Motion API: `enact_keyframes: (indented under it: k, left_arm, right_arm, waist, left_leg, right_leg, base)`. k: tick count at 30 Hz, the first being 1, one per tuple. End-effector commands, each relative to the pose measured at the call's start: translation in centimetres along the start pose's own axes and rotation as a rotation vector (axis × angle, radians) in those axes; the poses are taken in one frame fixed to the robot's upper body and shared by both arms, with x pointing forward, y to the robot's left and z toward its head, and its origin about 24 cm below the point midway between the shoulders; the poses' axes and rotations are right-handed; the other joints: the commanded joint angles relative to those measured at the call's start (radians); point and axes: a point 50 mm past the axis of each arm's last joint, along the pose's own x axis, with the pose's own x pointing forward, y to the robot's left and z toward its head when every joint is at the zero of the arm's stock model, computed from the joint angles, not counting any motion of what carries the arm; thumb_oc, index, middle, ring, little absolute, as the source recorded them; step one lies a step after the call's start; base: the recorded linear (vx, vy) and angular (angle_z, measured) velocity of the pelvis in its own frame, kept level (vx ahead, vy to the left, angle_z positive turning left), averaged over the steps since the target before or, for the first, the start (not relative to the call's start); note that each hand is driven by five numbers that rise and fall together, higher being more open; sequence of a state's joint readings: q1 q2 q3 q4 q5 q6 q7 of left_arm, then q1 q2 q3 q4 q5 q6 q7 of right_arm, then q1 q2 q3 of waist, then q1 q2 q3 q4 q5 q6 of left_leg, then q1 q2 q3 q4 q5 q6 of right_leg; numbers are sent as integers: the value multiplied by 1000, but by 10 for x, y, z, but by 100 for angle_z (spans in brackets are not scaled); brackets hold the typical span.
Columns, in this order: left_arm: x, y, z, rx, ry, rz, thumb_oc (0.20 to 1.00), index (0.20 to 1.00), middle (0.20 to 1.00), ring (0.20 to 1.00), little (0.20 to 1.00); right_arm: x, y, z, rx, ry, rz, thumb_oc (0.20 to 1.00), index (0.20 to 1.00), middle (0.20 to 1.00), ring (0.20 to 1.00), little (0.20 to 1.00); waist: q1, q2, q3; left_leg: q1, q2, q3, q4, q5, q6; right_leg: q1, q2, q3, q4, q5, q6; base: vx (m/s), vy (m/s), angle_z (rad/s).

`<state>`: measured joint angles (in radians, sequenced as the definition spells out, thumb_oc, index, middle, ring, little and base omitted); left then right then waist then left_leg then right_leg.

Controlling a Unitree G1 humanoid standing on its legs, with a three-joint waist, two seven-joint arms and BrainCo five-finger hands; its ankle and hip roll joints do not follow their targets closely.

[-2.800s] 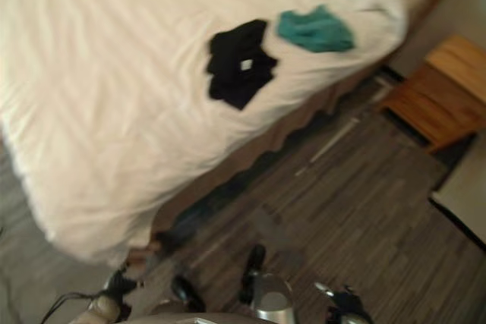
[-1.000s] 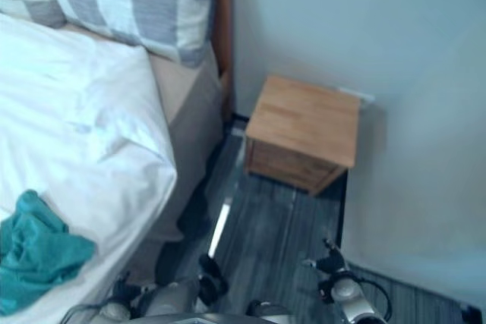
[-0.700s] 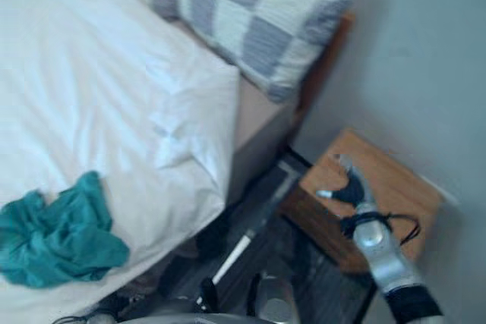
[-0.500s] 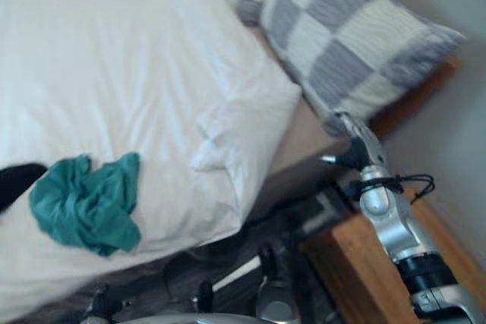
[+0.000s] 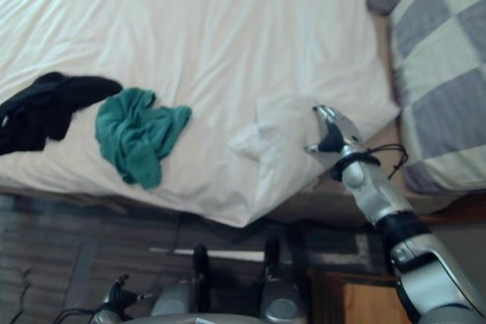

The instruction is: Tidy up the quilt and then pick up the clothes from the bed and put them into the laundry hamper.

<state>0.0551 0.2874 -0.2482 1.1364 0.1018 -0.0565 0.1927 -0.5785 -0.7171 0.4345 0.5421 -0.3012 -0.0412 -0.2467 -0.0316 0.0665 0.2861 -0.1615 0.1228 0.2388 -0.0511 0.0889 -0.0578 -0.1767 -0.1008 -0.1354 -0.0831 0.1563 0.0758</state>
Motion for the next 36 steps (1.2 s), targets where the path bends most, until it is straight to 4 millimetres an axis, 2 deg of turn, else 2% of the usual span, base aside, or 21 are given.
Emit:
enact_keyframes:
  k: [1, 4, 7, 9, 13, 14, 15, 16, 17, 18, 19, 21, 22, 23, 26, 28, 29, 33, 34, 35, 36]
  left_arm:
    - [7, 37, 4, 93, -13, 84, 1000, 1000, 1000, 1000, 1000]
    - [7, 38, 3, 102, -10, 79, 1000, 1000, 1000, 1000, 1000]
    - [5, 37, -3, 114, 14, 76, 1000, 1000, 1000, 1000, 1000]
    - [5, 38, -9, 110, 44, 81, 1000, 1000, 1000, 1000, 1000]
    - [3, 38, -18, 101, 97, 93, 1000, 1000, 1000, 1000, 1000]
    - [3, 38, -18, 101, 97, 93, 1000, 1000, 1000, 1000, 1000]
    - [2, 35, -21, 95, 112, 88, 1000, 1000, 1000, 1000, 1000]
    - [3, 34, -20, 91, 109, 81, 1000, 1000, 1000, 1000, 1000]
    - [3, 33, -18, 82, 107, 78, 1000, 1000, 1000, 1000, 1000]
    - [3, 32, -18, 72, 110, 72, 1000, 1000, 1000, 1000, 1000]
    - [3, 32, -18, 72, 110, 72, 1000, 1000, 1000, 1000, 1000]
    - [3, 32, -18, 64, 112, 74, 1000, 1000, 1000, 1000, 1000]
    - [3, 32, -18, 64, 112, 75, 1000, 1000, 1000, 1000, 1000]
    - [3, 32, -18, 58, 115, 74, 1000, 1000, 1000, 1000, 1000]
    - [3, 32, -20, 50, 119, 77, 1000, 1000, 1000, 1000, 1000]
    - [-1, 25, -28, 30, 136, 66, 1000, 1000, 1000, 1000, 1000]
    - [-1, 24, -30, 30, 139, 66, 1000, 1000, 1000, 1000, 1000]
    - [-6, 14, -40, 16, 173, 43, 1000, 1000, 1000, 1000, 1000]
    - [-6, 14, -40, 17, 173, 43, 1000, 1000, 1000, 1000, 1000]
    - [-8, 8, -44, 7, 191, 28, 1000, 1000, 1000, 1000, 1000]
    - [-9, 6, -46, 3, 198, 22, 1000, 1000, 1000, 1000, 1000]
  right_arm:
    - [26, -19, 20, 115, -15, -85, 200, 200, 200, 200, 200]
    - [28, -18, 20, 124, -5, -76, 200, 200, 200, 200, 200]
    - [17, -9, 16, 135, -11, -54, 200, 200, 200, 200, 200]
    - [-7, 6, 0, 167, 12, -12, 200, 200, 200, 200, 200]
    - [-82, 41, -50, 261, 193, 65, 200, 200, 200, 200, 200]
    - [-82, 41, -50, 261, 193, 65, 200, 200, 200, 200, 200]
    - [-116, 62, -75, 311, 343, 104, 282, 282, 282, 282, 282]
    - [-132, 72, -85, 323, 414, 129, 1000, 1000, 1000, 1000, 1000]
    - [-151, 87, -98, 339, 514, 164, 1000, 1000, 1000, 1000, 1000]
    - [-184, 104, -118, 344, 684, 209, 1000, 1000, 1000, 1000, 1000]
    - [-184, 105, -118, 344, 683, 209, 1000, 1000, 1000, 1000, 1000]
    - [-219, 116, -138, 356, 868, 218, 1000, 1000, 1000, 1000, 1000]
    - [-219, 116, -138, 357, 868, 218, 1000, 1000, 1000, 1000, 1000]
    - [-244, 117, -151, 357, 987, 214, 1000, 1000, 1000, 1000, 1000]
    - [-272, 103, -169, 352, 1121, 147, 1000, 1000, 1000, 1000, 1000]
    - [-288, 69, -183, 350, 1164, -25, 1000, 1000, 1000, 1000, 1000]
    - [-291, 61, -184, 343, 1159, -70, 1000, 1000, 1000, 1000, 1000]
    - [-295, 5, -192, 224, 1118, -286, 1000, 1000, 1000, 1000, 1000]
    - [-295, 4, -192, 224, 1118, -286, 1000, 1000, 1000, 1000, 1000]
    - [-288, -24, -192, 185, 1073, -429, 1000, 1000, 1000, 1000, 1000]
    - [-286, -36, -191, 172, 1053, -498, 1000, 1000, 1000, 1000, 1000]
  waist:
    - [-11, -32, 9]
    - [-11, -30, 6]
    - [-23, -36, 2]
    - [-39, -43, -7]
    - [-83, -62, -44]
    - [-82, -62, -45]
    - [-102, -73, -61]
    - [-111, -78, -70]
    - [-119, -84, -80]
    - [-130, -93, -97]
    - [-128, -93, -99]
    - [-145, -100, -107]
    - [-143, -100, -109]
    - [-152, -104, -120]
    - [-169, -112, -135]
    - [-182, -118, -143]
    - [-182, -119, -146]
    - [-187, -119, -158]
    - [-187, -119, -158]
    - [-189, -119, -160]
    - [-189, -119, -162]
  left_leg:
    - [18, 11, 42, -12, -26, -37]
    - [21, 13, 57, -21, -22, -40]
    - [40, 16, 65, -21, -27, -42]
    - [65, 16, 67, -22, -37, -41]
    - [118, 13, 70, -35, -54, -41]
    - [117, 13, 70, -35, -54, -41]
    - [141, 12, 72, -36, -66, -42]
    - [151, 13, 78, -36, -71, -44]
    - [157, 16, 84, -36, -75, -45]
    - [170, 18, 91, -36, -80, -47]
    - [167, 19, 92, -36, -77, -48]
    - [184, 20, 98, -36, -83, -49]
    - [181, 21, 99, -36, -80, -50]
    - [190, 22, 104, -36, -84, -51]
    - [200, 23, 109, -36, -89, -53]
    - [209, 22, 106, -36, -96, -53]
    - [206, 22, 105, -36, -94, -53]
    - [204, 23, 99, -36, -96, -54]
    - [204, 23, 99, -36, -96, -54]
    - [205, 23, 96, -36, -99, -54]
    - [205, 23, 95, -36, -100, -54]
  right_leg:
    - [-46, -36, 98, 122, -168, 72]
    - [-52, -34, 106, 121, -166, 73]
    - [-31, -33, 115, 115, -171, 74]
    - [-5, -36, 118, 104, -173, 75]
    - [50, -41, 122, 77, -165, 83]
    - [49, -40, 123, 77, -164, 83]
    - [75, -44, 126, 55, -153, 90]
    - [84, -45, 131, 43, -145, 94]
    - [91, -46, 133, 32, -137, 99]
    - [103, -48, 139, 17, -128, 103]
    - [99, -47, 140, 16, -125, 102]
    - [112, -47, 146, 10, -122, 106]
    - [108, -46, 147, 10, -120, 105]
    - [115, -48, 149, 8, -118, 109]
    - [124, -53, 152, 4, -116, 115]
    - [134, -59, 147, 4, -117, 121]
    - [131, -59, 148, 3, -114, 120]
    - [134, -64, 138, 3, -112, 123]
    - [134, -64, 138, 3, -112, 123]
    - [136, -65, 135, 3, -111, 124]
    - [137, -65, 134, 2, -112, 125]
  base:
    - [-65, 52, 1]
    - [15, 18, -1]
    - [53, 39, -4]
    - [75, 39, -1]
    - [79, 28, 12]
    - [67, 10, -2]
    - [61, 11, -26]
    - [77, 4, -20]
    - [65, -9, -30]
    - [47, -16, -24]
    - [41, -12, -34]
    - [25, 1, -19]
    - [36, 7, -1]
    - [35, 9, 3]
    - [15, 5, 1]
    - [31, 31, 3]
    - [18, 26, 3]
    - [17, 21, 5]
    - [0, 0, 0]
    - [12, 14, -4]
    - [20, 16, -5]
